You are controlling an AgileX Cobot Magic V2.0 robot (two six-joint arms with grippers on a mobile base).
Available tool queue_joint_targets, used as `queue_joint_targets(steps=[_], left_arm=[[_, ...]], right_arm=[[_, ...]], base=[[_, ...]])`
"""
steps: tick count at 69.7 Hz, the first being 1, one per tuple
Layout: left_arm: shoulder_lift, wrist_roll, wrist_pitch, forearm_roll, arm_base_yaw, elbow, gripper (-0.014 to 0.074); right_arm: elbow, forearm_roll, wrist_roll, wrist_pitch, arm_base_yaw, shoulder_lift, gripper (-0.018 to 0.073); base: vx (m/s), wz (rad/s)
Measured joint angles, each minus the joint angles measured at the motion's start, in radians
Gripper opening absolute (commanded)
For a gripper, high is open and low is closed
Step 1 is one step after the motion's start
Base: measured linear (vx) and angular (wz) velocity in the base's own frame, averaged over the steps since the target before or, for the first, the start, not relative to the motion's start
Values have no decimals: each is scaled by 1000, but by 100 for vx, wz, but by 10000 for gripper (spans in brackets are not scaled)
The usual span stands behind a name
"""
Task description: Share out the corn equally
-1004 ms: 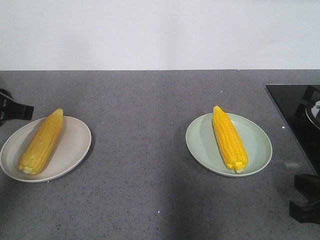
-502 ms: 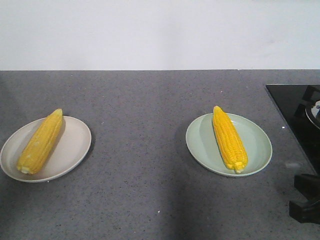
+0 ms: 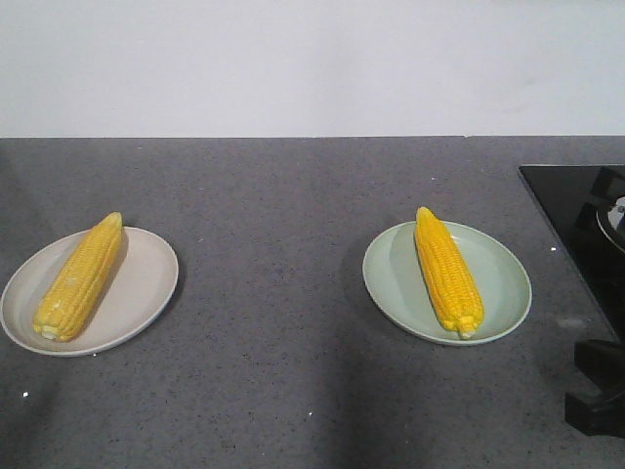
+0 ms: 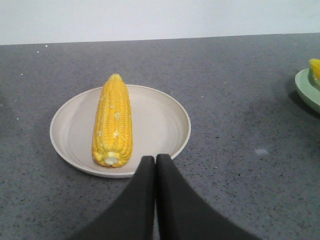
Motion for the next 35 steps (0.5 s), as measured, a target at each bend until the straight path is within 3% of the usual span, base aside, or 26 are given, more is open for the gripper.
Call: queue_joint_targets(steps=[18,35], left_arm=[[-28,19,-20,-24,0,18,-9],[-28,25,-63,18,0,88,-9]], right_arm=[[0,0,0,0,0,0,-11],[0,0,0,0,0,0,-11]], base=[[0,0],[0,0]])
